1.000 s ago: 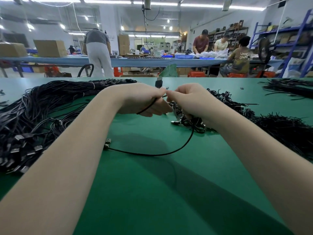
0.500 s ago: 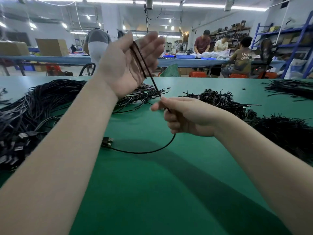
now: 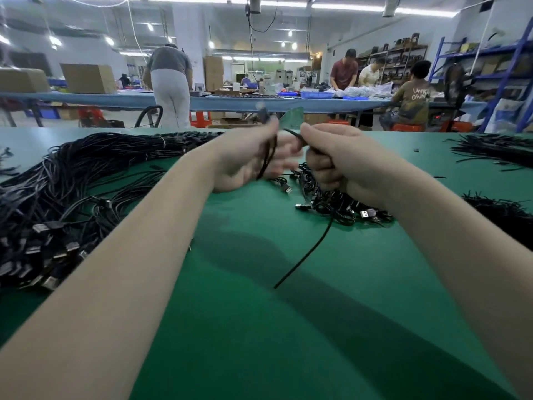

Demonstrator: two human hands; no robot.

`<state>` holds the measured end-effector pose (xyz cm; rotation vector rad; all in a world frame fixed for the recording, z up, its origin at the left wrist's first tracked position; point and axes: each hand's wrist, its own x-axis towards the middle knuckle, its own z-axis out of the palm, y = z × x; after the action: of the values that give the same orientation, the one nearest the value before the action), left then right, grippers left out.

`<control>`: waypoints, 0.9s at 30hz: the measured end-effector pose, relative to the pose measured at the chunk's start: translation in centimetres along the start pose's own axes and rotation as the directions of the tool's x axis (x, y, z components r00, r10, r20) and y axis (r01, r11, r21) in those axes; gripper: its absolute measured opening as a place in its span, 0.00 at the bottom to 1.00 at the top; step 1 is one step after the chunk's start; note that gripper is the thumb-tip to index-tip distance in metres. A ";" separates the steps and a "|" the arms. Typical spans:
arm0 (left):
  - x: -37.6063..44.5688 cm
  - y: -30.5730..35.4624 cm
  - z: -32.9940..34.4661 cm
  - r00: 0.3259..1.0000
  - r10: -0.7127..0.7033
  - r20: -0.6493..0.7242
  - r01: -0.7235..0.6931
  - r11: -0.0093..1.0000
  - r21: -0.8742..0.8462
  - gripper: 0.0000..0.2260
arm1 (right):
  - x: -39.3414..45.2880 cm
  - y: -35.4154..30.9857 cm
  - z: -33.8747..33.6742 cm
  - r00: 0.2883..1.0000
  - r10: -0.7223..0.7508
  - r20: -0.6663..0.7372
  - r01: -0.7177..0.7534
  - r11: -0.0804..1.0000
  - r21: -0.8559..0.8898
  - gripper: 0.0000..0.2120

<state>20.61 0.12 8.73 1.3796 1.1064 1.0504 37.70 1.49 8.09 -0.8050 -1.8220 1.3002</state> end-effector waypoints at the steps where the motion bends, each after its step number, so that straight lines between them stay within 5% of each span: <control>1: 0.0 0.3 -0.1 0.995 0.088 -0.042 -0.094 0.981 -0.169 0.20 | -0.2 0.2 0.4 0.996 0.006 0.090 -0.010 0.999 0.045 0.16; 5: -0.6 2.0 -0.9 0.953 0.303 -0.018 -0.267 0.806 -0.528 0.22 | -0.2 2.6 1.2 0.921 0.158 0.355 -0.197 0.977 0.076 0.14; 8: -1.6 2.7 -1.4 0.920 0.371 0.126 -0.254 0.810 -0.529 0.20 | 0.0 4.9 0.7 0.923 0.306 0.233 -0.274 0.948 -0.160 0.16; 10: -1.6 2.6 -1.8 0.925 0.313 0.215 -0.221 0.905 -0.364 0.20 | 0.0 5.4 0.0 0.957 0.290 -0.021 -0.277 0.888 -0.368 0.17; 12: -1.2 1.7 -1.7 0.953 0.105 0.285 -0.116 0.993 0.023 0.19 | 0.2 5.0 -0.8 0.954 0.181 -0.240 -0.267 0.875 -0.404 0.17; 14: -0.6 0.3 -0.9 0.953 -0.157 0.259 0.041 0.914 0.404 0.21 | 0.6 3.9 -1.1 0.943 0.063 -0.328 -0.178 0.926 -0.334 0.16; 16: 0.2 -0.8 0.1 0.953 -0.238 0.186 0.110 0.846 0.521 0.22 | 0.7 2.7 -0.4 0.946 -0.054 -0.319 -0.063 0.937 -0.345 0.16; 20: 1.2 -1.6 0.5 0.999 -0.040 0.022 0.040 0.999 -0.017 0.20 | 0.7 1.8 2.1 0.977 -0.099 -0.191 0.042 0.958 -0.282 0.15; 27: 1.1 -0.6 -0.1 0.988 0.146 -0.048 -0.150 0.843 -0.516 0.17 | 0.5 4.8 2.5 0.997 0.077 0.011 -0.072 0.972 -0.225 0.15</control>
<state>20.68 1.25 8.16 1.0295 0.6503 1.3498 35.63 2.04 3.08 -0.9929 -1.9960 1.1650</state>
